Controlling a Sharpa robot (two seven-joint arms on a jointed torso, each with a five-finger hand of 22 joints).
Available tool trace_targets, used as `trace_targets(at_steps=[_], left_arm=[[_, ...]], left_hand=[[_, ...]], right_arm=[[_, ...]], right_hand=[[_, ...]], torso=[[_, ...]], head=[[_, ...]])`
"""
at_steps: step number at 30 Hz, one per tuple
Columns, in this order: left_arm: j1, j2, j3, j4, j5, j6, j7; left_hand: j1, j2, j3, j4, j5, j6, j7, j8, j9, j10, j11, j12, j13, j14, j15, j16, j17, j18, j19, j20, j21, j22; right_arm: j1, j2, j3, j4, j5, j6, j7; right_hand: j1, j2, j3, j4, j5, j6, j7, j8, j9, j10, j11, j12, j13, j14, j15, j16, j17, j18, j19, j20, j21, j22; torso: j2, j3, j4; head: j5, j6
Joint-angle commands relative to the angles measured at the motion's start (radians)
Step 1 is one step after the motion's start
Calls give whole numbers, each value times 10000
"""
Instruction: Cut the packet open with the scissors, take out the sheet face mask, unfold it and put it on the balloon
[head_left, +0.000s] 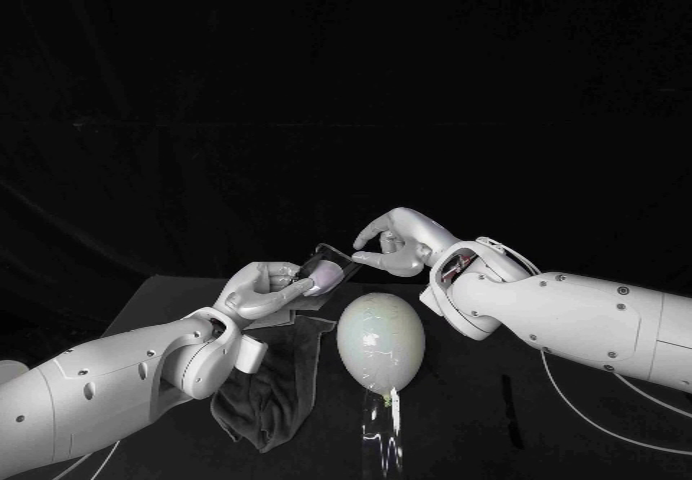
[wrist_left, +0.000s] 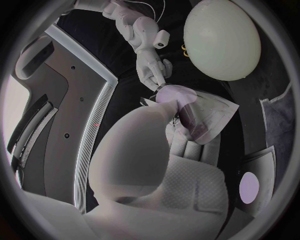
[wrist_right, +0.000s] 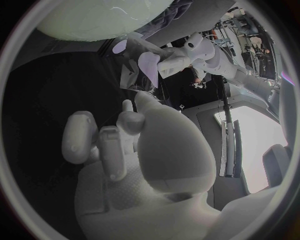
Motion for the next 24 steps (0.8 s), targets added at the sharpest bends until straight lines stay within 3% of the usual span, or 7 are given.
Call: trace_targets(at_steps=[1,14,24], left_arm=[[10,23,18,23,94,99,89],[11,42,18,38,77,74,16],[12,50,17,-8,-124,-25,-9]], left_hand=[[-1,127,-10,-58,35,84,-20,27,209,112,-62,-2,-7,45,3,61,14,117,93,2,64,11],[-7,136,-6,-64,35,86,-21,25,211,117,-63,-9,-9,46,2,62,18,122,98,1,77,18],[-14,141,-5,-74,34,91,-22,26,214,128,-65,-15,-10,49,0,63,23,127,103,-1,90,26]], right_arm=[[-1,38,3,25,-157,106,1],[0,155,-11,-75,-217,260,-77],[2,122,-17,108,-269,342,-64]], right_hand=[[77,-33,-14,-63,-45,59,-25,57,15,902,-109,4372,7150,928,-33,40,1980,-35,42,-2,34,-11],[49,-57,-23,-66,-73,60,-23,61,22,921,-107,4409,7184,929,-33,43,1986,-35,41,-3,34,-5],[-48,-115,-71,-43,-119,67,-20,72,37,937,-103,4438,7215,931,-29,48,1997,-39,44,-2,45,18]], torso=[[1,6,6],[2,1,9],[-1,-1,4]], head=[[-11,-25],[-17,-33],[-5,-48]])
